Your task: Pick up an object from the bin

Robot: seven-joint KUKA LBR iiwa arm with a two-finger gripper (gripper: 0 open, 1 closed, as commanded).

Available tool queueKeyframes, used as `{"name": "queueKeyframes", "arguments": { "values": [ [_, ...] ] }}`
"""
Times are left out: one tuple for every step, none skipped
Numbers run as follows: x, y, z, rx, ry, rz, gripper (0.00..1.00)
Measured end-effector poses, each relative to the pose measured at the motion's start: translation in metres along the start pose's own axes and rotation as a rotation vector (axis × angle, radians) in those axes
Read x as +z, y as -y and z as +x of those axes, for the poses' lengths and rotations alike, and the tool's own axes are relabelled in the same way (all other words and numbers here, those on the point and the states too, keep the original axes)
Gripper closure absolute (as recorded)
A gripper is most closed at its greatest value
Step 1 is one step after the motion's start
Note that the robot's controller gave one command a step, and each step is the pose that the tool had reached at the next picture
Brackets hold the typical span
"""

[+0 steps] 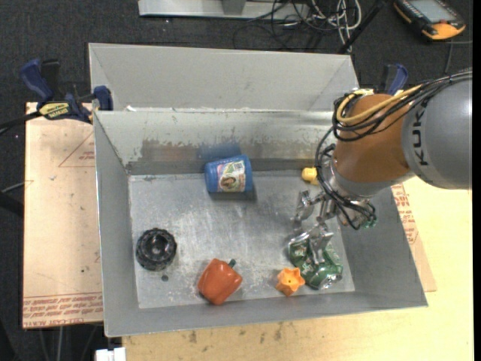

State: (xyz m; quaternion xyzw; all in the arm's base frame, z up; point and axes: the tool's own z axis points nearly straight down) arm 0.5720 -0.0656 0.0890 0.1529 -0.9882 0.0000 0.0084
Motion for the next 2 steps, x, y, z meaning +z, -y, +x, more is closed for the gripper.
{"name": "queueKeyframes", "arguments": {
  "values": [
    [-0.001, 0.002, 0.012, 0.127, 0.021, 0.004, 1.00],
    [-0.119, -0.008, 0.013, 0.105, 0.021, 0.002, 1.00]
  ]
}}
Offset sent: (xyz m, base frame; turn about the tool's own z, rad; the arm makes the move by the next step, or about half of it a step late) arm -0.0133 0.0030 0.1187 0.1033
